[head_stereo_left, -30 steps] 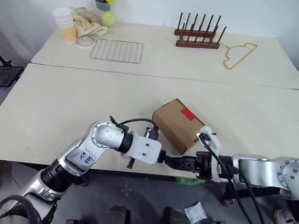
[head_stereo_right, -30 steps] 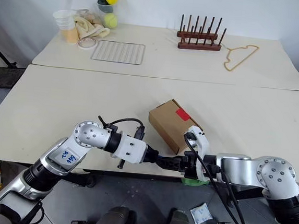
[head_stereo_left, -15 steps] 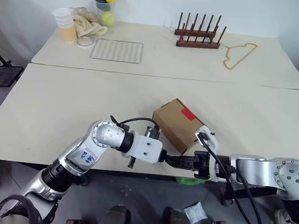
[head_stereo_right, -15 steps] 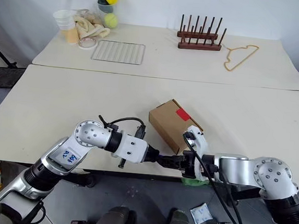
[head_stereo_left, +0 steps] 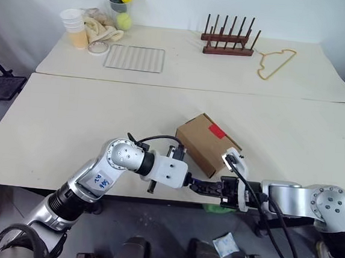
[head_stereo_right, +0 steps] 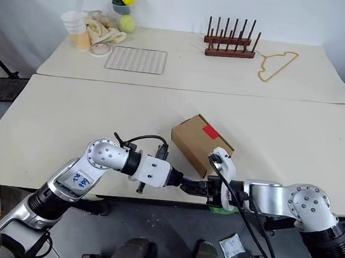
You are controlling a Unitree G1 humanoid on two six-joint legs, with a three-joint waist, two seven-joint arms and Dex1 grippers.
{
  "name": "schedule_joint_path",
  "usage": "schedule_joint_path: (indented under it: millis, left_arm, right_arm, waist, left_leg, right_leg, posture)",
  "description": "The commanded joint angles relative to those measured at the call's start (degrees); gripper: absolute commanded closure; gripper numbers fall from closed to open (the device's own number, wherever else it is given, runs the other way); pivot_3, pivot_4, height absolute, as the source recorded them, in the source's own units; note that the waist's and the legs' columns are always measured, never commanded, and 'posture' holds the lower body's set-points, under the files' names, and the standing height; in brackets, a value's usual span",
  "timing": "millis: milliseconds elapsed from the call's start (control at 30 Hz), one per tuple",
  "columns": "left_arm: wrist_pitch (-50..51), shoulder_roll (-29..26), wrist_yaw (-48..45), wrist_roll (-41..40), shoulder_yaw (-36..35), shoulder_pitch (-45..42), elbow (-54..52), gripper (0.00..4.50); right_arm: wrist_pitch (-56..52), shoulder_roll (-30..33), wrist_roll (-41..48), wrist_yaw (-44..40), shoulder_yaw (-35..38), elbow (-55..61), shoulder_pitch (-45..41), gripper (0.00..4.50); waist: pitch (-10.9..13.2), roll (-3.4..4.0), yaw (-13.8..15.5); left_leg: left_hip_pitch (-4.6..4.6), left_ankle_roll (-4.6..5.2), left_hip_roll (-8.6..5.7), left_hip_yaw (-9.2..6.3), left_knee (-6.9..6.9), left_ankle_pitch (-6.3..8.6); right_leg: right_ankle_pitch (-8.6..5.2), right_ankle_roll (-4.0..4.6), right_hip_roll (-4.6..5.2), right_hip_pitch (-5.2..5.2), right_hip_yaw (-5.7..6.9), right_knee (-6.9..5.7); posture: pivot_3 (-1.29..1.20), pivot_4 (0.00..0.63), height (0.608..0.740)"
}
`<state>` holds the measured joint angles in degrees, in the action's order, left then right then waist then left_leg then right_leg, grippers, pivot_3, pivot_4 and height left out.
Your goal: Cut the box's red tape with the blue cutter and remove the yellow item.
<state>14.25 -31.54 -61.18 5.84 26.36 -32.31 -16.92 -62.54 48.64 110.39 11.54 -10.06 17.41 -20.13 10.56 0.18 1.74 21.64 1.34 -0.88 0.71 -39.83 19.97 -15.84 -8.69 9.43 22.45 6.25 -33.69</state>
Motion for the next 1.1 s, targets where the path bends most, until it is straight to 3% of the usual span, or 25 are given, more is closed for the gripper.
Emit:
schedule_joint_path:
  millis: [33, 233, 367, 500, 733, 867, 967, 1100]
  left_arm:
    - [-0.9, 0.1, -0.2, -0.7, -0.4, -0.5, -1.6, 4.03]
    - [-0.3, 0.2, -0.1, -1.1, -0.7, -0.3, -1.6, 4.03]
    - [1.8, 0.3, -0.4, -4.2, -3.2, 0.1, -2.8, 2.75]
    - [3.4, -3.1, -3.7, -9.8, -7.4, 1.9, -5.2, 1.59]
    - [10.8, -14.9, -11.4, -24.4, -20.5, 10.7, -9.2, 1.59]
    - [18.1, -19.6, -12.2, -31.8, -28.5, 15.3, -6.6, 1.59]
    - [17.4, -19.6, -10.4, -32.1, -30.8, 14.8, -2.7, 2.14]
    - [17.9, -14.5, -5.0, -32.3, -30.5, 9.3, 3.0, 3.4]
  right_arm:
    - [1.6, -0.4, 0.3, 0.5, 1.6, -0.5, 0.0, 4.43]
    - [1.8, -0.5, 0.2, 0.4, 2.1, -1.4, -0.3, 4.43]
    - [1.1, 0.5, 0.4, -0.7, 2.9, -1.0, -0.3, 4.43]
    - [0.4, 1.6, 1.1, -2.2, 4.1, -0.3, -0.1, 4.43]
    - [-3.3, 8.2, 2.2, -11.5, 9.2, 4.1, 3.1, 4.43]
    - [-5.5, 14.0, 0.2, -21.5, 18.3, 8.0, 8.4, 4.43]
    - [-6.3, 16.5, -4.6, -28.7, 25.7, 9.6, 13.3, 4.43]
    - [-5.0, 16.7, -15.3, -38.4, 37.6, 10.5, 20.9, 4.43]
  waist:
    - [0.0, 0.0, 0.0]
    - [0.0, 0.0, 0.0]
    - [0.0, 0.0, 0.0]
    - [0.0, 0.0, -0.2]
    - [0.1, 0.2, -0.3]
    - [0.2, 0.21, 0.2]
    - [0.2, 0.2, 0.8]
    - [0.2, 0.19, 1.7]
  left_leg:
    - [0.0, 0.0, 0.0, 0.0, 0.0, 0.0]
    - [0.0, 0.0, 0.0, 0.0, 0.0, 0.0]
    - [0.01, 0.0, 0.0, -0.01, 0.0, 0.0]
    - [0.01, 0.0, 0.03, -0.01, 0.02, 0.0]
    - [0.01, 0.0, 0.06, 0.0, 0.09, 0.0]
    - [0.03, 0.05, 0.04, -0.03, 0.09, 0.03]
    - [0.03, 0.15, 0.03, -0.01, 0.03, 0.09]
    - [0.02, 0.16, 0.0, 0.03, 0.01, 0.1]
  right_leg:
    - [0.0, 0.0, 0.0, 0.0, 0.0, 0.0]
    - [0.0, 0.0, 0.0, 0.0, 0.0, 0.0]
    - [0.0, 0.0, 0.0, 0.0, 0.0, 0.0]
    - [0.0, 0.0, -0.01, 0.02, 0.01, 0.0]
    - [0.0, 0.0, -0.03, 0.06, 0.01, 0.06]
    - [0.0, 0.01, -0.03, 0.01, 0.01, 0.13]
    - [0.0, 0.0, -0.03, -0.03, -0.01, 0.15]
    - [0.02, -0.03, -0.03, -0.02, -0.02, 0.11]
  posture:
    - [0.0, 0.15, 0.74]
    - [0.0, 0.15, 0.74]
    - [0.0, 0.15, 0.74]
    - [0.0, 0.15, 0.74]
    - [0.0, 0.15, 0.74]
    - [0.0, 0.15, 0.74]
    - [0.0, 0.15, 0.74]
    - [0.0, 0.15, 0.74]
